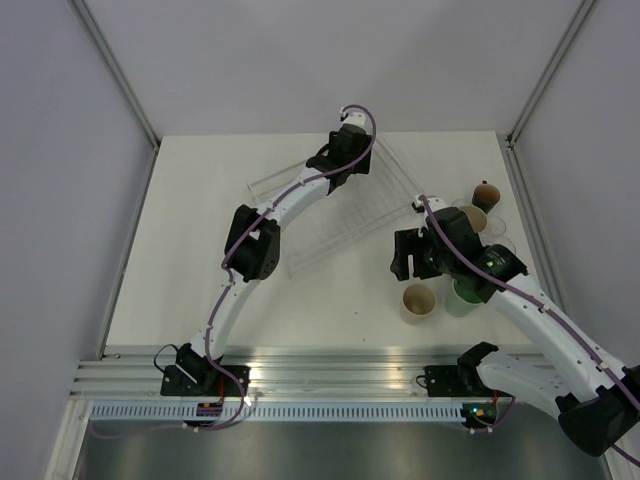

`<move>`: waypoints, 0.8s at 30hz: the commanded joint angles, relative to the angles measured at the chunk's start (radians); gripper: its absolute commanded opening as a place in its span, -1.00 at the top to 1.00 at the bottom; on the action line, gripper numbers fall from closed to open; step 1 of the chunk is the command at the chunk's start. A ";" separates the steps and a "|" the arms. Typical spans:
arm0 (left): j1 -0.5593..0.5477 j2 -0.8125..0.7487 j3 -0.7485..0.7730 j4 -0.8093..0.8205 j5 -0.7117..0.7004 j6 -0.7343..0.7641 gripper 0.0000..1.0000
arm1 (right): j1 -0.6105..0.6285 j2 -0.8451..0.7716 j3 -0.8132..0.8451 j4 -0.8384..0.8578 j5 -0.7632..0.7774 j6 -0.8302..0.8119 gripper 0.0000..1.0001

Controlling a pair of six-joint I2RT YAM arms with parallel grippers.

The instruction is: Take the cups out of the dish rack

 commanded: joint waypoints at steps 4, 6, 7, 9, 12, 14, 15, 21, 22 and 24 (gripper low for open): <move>0.001 -0.021 -0.033 0.056 -0.010 0.028 0.10 | -0.003 0.004 -0.005 0.036 -0.010 -0.001 -0.61; 0.002 -0.055 -0.061 0.058 -0.016 0.028 0.34 | -0.003 -0.001 -0.003 0.036 -0.012 0.002 -0.61; 0.001 -0.070 -0.102 0.058 -0.018 0.026 0.44 | -0.003 -0.004 -0.003 0.036 -0.010 0.002 -0.61; 0.001 -0.133 -0.151 0.064 -0.022 0.020 0.73 | -0.003 -0.014 -0.003 0.041 -0.006 0.009 -0.61; 0.001 -0.231 -0.258 0.073 -0.035 -0.003 0.95 | -0.003 -0.033 -0.005 0.058 -0.001 0.012 -0.61; 0.002 -0.283 -0.343 0.090 -0.029 -0.029 0.95 | -0.003 -0.039 -0.003 0.069 0.005 0.020 -0.61; 0.002 -0.334 -0.385 0.093 -0.017 -0.050 0.96 | -0.005 -0.041 -0.002 0.076 0.003 0.022 -0.61; 0.016 -0.521 -0.524 0.131 0.103 -0.127 0.95 | -0.005 -0.067 -0.003 0.133 0.016 0.037 -0.61; 0.022 -0.549 -0.542 0.140 0.126 -0.138 0.96 | -0.003 -0.070 -0.003 0.142 0.017 0.038 -0.61; 0.042 -0.599 -0.609 0.188 0.189 -0.182 0.95 | -0.003 -0.077 -0.008 0.168 0.009 0.043 -0.61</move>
